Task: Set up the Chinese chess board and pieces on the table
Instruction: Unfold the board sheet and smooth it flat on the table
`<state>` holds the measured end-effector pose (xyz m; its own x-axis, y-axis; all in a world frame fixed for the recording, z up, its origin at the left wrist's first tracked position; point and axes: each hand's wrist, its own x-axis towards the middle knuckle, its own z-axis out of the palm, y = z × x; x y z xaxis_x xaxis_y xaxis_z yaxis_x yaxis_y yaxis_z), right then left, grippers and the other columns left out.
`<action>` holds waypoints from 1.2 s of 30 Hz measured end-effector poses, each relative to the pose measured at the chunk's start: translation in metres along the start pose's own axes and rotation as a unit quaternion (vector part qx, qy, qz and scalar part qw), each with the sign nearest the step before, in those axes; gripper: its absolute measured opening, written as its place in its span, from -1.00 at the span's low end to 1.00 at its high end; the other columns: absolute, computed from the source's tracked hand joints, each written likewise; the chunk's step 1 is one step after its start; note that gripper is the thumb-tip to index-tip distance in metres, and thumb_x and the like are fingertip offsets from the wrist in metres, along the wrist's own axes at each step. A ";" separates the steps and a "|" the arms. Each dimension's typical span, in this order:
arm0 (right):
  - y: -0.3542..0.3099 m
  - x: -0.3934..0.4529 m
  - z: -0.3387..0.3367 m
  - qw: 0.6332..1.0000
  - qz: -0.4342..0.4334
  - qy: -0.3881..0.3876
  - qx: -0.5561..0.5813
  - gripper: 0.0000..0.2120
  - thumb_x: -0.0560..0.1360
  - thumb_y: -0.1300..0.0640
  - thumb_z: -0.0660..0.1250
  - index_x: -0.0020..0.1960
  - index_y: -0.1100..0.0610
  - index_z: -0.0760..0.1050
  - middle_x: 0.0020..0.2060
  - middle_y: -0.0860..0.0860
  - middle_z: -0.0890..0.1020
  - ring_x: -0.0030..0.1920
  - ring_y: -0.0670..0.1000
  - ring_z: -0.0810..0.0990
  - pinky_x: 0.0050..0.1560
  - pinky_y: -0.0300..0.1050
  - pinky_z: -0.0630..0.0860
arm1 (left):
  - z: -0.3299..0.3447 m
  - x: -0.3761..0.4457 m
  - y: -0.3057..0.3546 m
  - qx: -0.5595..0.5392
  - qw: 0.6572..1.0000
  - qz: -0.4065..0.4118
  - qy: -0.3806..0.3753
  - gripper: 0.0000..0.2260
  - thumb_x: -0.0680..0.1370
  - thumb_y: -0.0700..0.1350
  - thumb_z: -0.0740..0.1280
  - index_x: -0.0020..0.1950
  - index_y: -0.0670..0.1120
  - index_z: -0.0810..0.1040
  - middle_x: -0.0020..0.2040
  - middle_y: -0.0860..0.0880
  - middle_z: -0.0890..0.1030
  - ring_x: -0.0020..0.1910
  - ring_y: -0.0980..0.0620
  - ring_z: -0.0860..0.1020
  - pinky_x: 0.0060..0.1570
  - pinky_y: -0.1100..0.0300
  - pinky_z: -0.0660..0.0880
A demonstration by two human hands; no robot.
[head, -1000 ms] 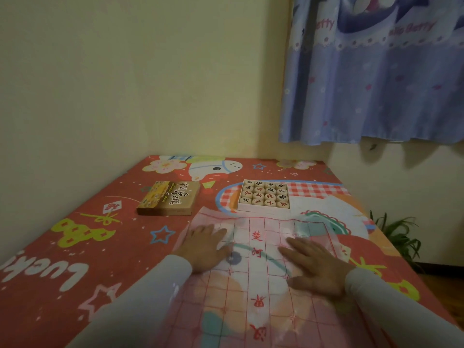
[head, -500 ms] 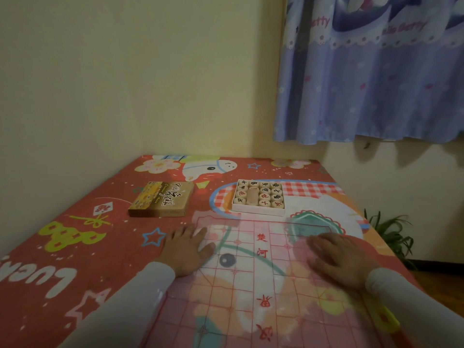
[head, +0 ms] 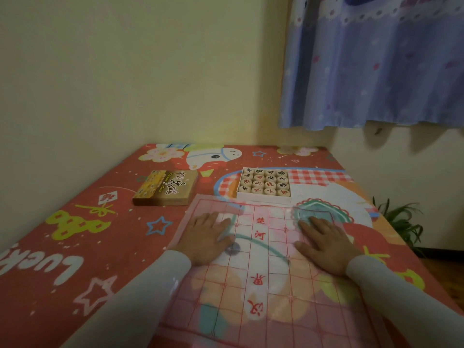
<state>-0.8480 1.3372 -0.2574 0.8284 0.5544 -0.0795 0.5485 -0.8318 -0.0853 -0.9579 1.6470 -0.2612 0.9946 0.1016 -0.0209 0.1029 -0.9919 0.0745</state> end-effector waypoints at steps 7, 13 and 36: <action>0.006 0.001 -0.005 1.000 -0.006 -0.025 -0.007 -0.03 0.22 -0.58 -0.43 0.54 -0.18 -0.17 0.56 -0.04 -0.12 0.55 0.07 -0.14 0.49 0.06 -0.18 | -0.002 -0.007 -0.023 0.001 0.997 -0.070 -0.025 -0.42 0.59 0.30 -0.12 0.58 0.12 0.00 0.60 -0.03 -0.03 0.56 -0.11 -0.06 0.50 -0.06 -0.09; -0.007 -0.003 -0.015 0.999 -0.034 0.012 0.018 -0.35 0.51 -0.37 -0.11 0.54 -0.17 -0.06 0.56 -0.01 -0.03 0.54 0.07 -0.06 0.49 0.06 -0.11 | -0.020 -0.011 -0.032 -0.052 0.994 -0.072 0.068 -0.52 0.65 0.13 0.02 0.54 -0.01 0.20 0.55 -0.11 0.17 0.53 -0.08 0.11 0.48 0.03 0.05; -0.085 -0.016 0.003 0.993 -0.112 -0.045 -0.020 0.02 0.14 -0.60 -0.49 0.52 -0.20 -0.27 0.55 -0.01 -0.21 0.54 0.12 -0.23 0.49 0.13 -0.22 | 0.001 -0.119 -0.011 0.007 1.000 -0.020 -0.017 -0.41 0.57 0.34 -0.08 0.56 0.17 -0.02 0.60 -0.04 -0.05 0.55 -0.08 -0.09 0.49 -0.07 -0.11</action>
<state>-0.9083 1.3986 -0.2521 0.6733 0.7237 -0.1516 0.7227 -0.6874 -0.0720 -1.0777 1.6461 -0.2607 0.9887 0.1387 -0.0567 0.1420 -0.9881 0.0598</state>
